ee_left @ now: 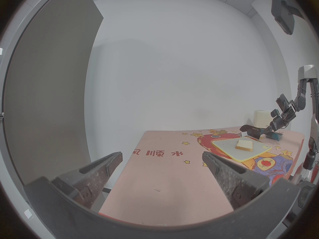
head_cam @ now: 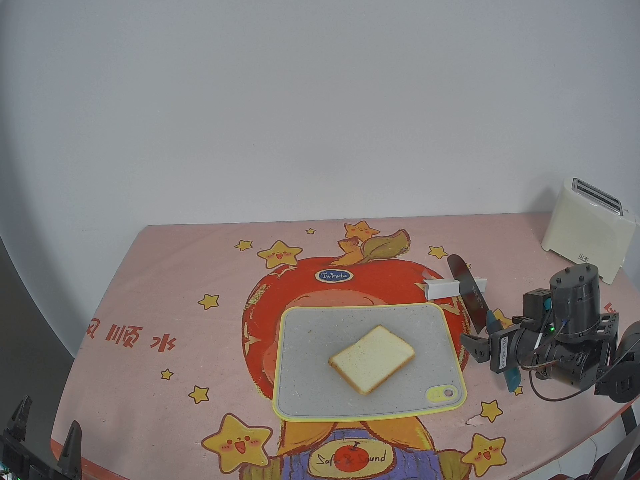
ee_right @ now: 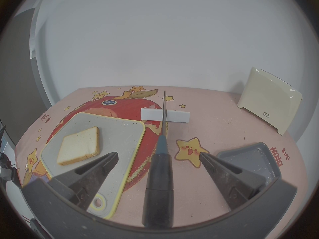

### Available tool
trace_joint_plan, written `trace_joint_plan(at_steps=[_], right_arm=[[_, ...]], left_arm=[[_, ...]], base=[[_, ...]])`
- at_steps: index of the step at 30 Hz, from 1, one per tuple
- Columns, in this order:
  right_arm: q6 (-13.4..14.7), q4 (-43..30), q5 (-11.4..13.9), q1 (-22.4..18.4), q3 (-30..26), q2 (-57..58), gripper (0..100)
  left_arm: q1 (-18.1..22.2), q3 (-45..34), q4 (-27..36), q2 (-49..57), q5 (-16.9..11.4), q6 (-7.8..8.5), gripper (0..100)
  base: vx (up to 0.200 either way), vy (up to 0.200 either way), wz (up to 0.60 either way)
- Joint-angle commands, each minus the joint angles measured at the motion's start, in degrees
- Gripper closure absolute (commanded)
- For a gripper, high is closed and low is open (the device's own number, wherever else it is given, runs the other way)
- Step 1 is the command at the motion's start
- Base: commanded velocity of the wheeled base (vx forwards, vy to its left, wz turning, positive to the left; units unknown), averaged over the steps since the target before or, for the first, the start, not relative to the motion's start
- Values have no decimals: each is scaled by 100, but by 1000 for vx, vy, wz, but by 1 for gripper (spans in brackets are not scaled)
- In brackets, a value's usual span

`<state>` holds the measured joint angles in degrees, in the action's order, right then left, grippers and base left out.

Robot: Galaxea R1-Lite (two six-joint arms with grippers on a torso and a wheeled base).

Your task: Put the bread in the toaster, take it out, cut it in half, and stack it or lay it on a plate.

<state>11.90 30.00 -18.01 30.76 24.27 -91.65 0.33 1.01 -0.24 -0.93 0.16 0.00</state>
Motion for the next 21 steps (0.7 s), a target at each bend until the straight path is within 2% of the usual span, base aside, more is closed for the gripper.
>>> trace_joint_plan(at_steps=[1, 8, 21], right_arm=[[6, 6, 8, 0, -1, -108, 0], [6, 656, -19, -35, -98, -424, 0], [-3, 603, -36, -61, -142, -380, 0]], left_arm=[[2, -101, -2, 75, 2, 0, 0], [2, -101, -2, 75, 2, 0, 0], [2, -101, -2, 75, 2, 0, 0]], base=[[0, 0, 0], [0, 0, 0], [0, 0, 0]])
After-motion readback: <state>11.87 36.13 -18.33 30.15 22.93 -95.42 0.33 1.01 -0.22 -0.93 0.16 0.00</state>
